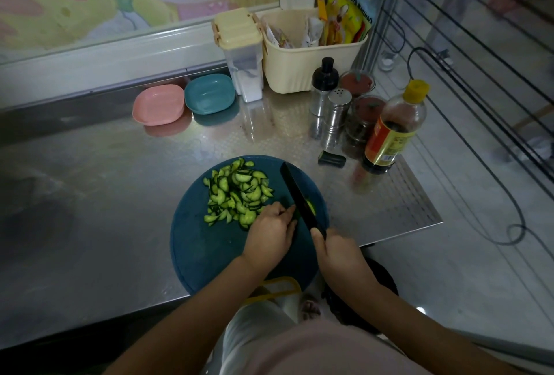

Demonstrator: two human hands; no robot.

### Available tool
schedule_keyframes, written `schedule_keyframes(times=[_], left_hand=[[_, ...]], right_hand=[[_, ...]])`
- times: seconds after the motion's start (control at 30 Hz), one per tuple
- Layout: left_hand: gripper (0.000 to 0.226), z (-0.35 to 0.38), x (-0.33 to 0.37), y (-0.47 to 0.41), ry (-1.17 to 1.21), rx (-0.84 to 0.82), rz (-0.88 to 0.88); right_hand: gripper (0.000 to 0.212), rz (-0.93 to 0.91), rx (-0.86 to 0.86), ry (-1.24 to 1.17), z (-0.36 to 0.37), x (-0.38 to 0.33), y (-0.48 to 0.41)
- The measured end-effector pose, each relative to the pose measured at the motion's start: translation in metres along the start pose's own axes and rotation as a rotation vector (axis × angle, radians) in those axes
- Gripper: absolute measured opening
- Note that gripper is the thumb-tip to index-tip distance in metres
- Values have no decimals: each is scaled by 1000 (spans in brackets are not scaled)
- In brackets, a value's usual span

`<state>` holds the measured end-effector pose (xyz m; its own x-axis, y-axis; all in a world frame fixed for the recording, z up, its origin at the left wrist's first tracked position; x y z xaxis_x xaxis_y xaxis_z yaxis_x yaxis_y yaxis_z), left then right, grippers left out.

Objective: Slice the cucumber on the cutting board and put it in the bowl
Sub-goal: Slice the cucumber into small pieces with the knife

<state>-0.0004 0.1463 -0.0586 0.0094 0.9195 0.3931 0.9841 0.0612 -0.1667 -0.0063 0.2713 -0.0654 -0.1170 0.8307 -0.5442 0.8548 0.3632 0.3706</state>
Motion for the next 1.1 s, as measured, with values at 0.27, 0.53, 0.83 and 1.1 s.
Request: schedule_keyframes(times=[0.27,0.53,0.83,1.1], left_hand=[[30,0,0,2,8,6,-7],[31,-6,0,3,70,26,-42],[32,-7,2,3,53,23,-57],[31,-8,1,5,78,46,-71]], right_hand=[[33,10,16,6,-2,-4,-11],[32,33,-27,-76,2,-3,-10],[43,68,-76,-55,9,2,-13],[35,6,51,-47,-3,-5,-17]])
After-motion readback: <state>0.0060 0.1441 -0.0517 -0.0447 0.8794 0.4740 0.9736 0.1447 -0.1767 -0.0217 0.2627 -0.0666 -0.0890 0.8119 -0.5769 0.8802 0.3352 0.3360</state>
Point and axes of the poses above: each hand's wrist, its own y-axis away from the middle knuckle, its own z-axis out of the palm, x = y × z, the point moved 9 cm from there along -y, towards the middle knuckle, and after that the axes turned 3 degrees about z, right-handed, at the moved point
